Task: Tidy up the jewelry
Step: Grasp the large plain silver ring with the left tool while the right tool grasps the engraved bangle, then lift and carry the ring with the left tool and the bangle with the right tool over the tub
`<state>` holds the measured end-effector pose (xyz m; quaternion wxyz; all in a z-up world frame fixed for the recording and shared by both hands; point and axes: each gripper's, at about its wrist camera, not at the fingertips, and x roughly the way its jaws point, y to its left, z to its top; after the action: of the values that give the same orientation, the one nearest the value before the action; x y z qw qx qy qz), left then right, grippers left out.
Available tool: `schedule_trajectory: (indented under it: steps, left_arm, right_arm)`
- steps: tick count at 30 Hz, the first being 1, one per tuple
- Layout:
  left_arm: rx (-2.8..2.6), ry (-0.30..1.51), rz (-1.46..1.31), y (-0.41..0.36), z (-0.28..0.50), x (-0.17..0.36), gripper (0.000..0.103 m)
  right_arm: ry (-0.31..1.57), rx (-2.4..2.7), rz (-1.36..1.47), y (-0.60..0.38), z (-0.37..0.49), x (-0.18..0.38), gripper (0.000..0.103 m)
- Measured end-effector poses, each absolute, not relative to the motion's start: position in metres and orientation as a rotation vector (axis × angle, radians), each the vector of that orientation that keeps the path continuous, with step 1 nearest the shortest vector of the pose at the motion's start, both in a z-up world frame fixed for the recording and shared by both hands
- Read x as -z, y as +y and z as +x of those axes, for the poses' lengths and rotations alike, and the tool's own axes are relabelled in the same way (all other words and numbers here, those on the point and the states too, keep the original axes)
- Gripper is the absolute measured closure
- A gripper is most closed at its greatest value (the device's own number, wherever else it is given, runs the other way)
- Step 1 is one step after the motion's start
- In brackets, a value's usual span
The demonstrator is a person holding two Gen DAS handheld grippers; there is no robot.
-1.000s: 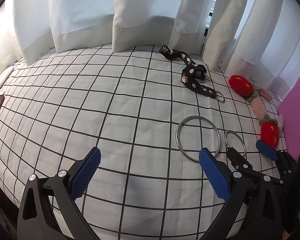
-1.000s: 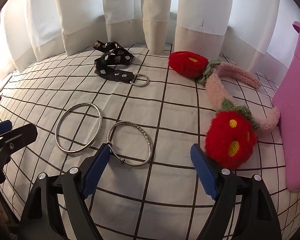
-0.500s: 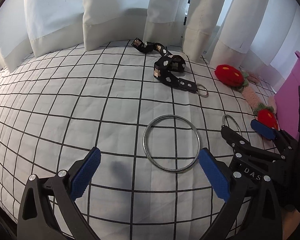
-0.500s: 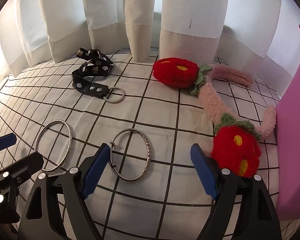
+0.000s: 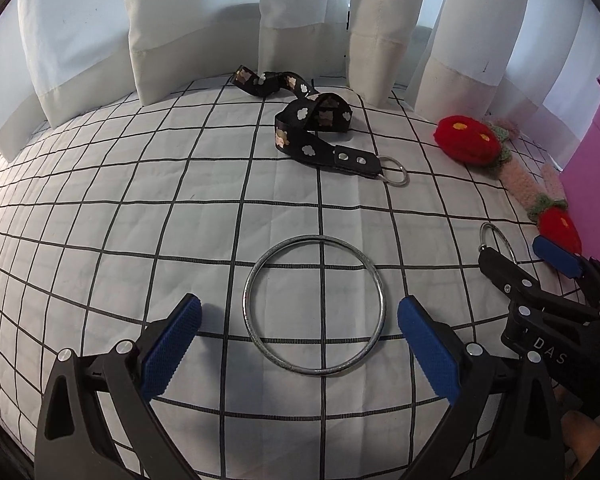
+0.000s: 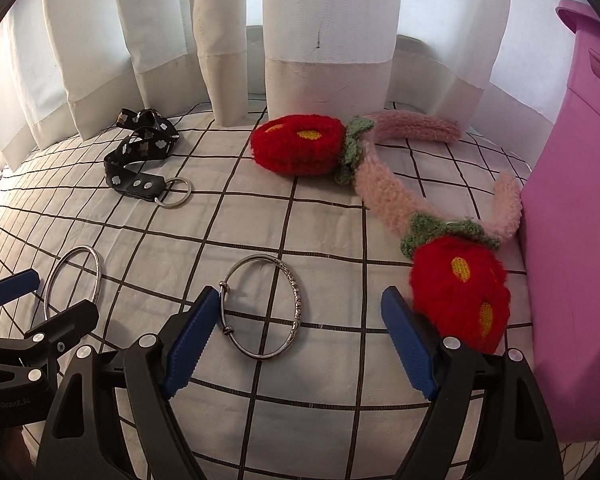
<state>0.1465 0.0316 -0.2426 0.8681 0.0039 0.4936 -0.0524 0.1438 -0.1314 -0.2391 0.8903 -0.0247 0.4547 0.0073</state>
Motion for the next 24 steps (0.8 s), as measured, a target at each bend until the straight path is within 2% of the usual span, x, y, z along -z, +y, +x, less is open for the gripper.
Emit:
schedule_trajectory:
  steps: [10,12,13,15,17,24]
  left_arm:
    - [0.056,0.977,0.030,0.029,0.144,0.246,0.006]
    - [0.067,0.970,0.032,0.029,0.143,0.245,0.010]
    - [0.079,0.963,0.035,0.027,0.139,0.244,0.017]
    - [0.110,0.948,0.044,0.023,0.135,0.240,0.031]
    - [0.117,0.942,0.058,0.019,0.132,0.239,0.032]
    - [0.130,0.941,0.014,0.030,0.129,0.238,0.033]
  right_arm:
    - [0.941,-0.004,-0.059,-0.125,0.139,0.240,0.026]
    - [0.938,-0.015,-0.060,-0.124,0.138,0.240,0.029]
    - [0.933,-0.024,-0.067,-0.121,0.137,0.239,0.034]
    - [0.920,-0.046,-0.080,-0.115,0.132,0.238,0.045]
    - [0.907,-0.060,-0.094,-0.109,0.128,0.237,0.063]
    - [0.902,-0.078,-0.036,-0.115,0.125,0.236,0.063]
